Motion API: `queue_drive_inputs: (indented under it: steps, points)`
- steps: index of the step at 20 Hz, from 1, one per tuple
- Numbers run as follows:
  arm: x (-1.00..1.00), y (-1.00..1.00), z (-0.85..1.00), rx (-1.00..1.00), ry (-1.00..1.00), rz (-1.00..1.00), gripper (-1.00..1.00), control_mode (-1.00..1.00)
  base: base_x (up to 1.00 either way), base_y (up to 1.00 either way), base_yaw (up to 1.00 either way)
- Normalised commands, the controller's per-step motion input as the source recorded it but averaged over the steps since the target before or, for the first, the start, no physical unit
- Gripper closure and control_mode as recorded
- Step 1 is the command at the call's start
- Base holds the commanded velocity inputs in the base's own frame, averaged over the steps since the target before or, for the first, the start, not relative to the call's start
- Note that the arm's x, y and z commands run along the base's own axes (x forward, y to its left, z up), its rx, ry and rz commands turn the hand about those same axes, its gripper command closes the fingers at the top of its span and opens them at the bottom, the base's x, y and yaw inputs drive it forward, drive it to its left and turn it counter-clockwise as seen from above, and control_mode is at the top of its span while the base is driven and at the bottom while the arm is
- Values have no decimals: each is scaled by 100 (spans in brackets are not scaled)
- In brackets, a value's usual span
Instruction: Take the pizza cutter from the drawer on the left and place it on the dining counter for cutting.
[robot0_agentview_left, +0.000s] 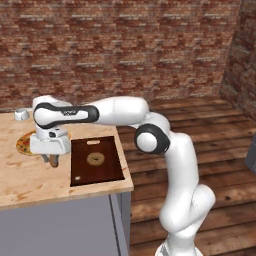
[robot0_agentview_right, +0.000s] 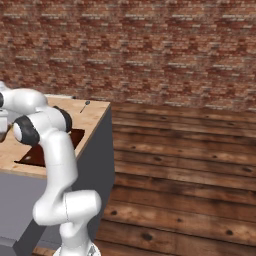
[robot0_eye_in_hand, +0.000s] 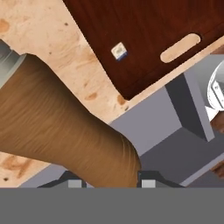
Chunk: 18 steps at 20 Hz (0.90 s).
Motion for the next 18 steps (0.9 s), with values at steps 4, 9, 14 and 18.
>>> queue_drive_inputs:
  steps: [4, 9, 14, 18]
  points:
    - [0, 0, -20, 1, -3, -4, 100, -100, 0, 0, 0]
    - [0, 0, -24, 4, -6, -4, 100, -100, 0, 0, 0]
    - [0, 0, -21, 5, -7, -3, 100, -100, 0, 0, 0]
    - [0, 0, -20, 4, -6, -4, 100, -100, 0, 0, 0]
